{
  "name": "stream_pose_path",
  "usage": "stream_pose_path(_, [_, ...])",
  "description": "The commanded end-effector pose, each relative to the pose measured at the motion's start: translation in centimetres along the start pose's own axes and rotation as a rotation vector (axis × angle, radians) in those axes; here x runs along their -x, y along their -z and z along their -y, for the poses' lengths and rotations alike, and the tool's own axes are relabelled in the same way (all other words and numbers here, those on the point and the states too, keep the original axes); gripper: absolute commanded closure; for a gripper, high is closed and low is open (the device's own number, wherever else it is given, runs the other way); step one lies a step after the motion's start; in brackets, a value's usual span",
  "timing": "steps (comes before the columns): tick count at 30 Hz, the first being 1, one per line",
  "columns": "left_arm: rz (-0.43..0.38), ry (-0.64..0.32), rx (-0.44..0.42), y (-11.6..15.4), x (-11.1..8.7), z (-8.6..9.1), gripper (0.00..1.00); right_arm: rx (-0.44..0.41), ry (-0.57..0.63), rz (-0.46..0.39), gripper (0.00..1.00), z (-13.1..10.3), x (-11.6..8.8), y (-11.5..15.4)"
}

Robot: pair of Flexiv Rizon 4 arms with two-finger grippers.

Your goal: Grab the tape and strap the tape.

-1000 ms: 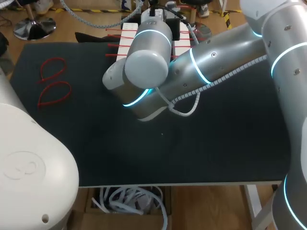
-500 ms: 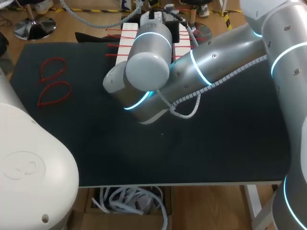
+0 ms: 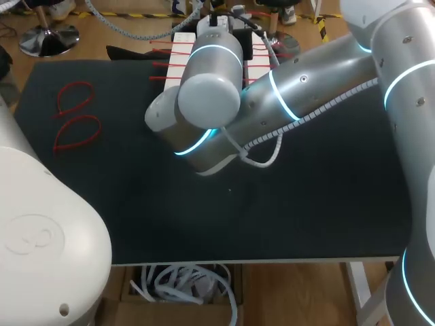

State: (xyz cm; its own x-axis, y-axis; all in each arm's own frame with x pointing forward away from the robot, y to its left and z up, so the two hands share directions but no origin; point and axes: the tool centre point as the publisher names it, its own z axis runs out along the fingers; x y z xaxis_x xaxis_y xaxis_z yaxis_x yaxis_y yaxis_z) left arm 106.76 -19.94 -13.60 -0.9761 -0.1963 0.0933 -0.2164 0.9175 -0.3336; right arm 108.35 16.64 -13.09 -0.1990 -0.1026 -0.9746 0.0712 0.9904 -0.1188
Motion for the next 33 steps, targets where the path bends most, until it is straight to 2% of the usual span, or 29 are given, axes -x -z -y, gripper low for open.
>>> stream_pose_path(1, [0.0,0.001,0.003,0.09,-0.05,0.07,1.0,0.006,0.004,-0.009,1.0,-0.1,0.2,0.16])
stream_pose_path(33, [0.0,0.001,0.003,0.09,-0.05,0.07,1.0,0.049,0.008,-0.037,1.0,-0.04,0.06,0.2])
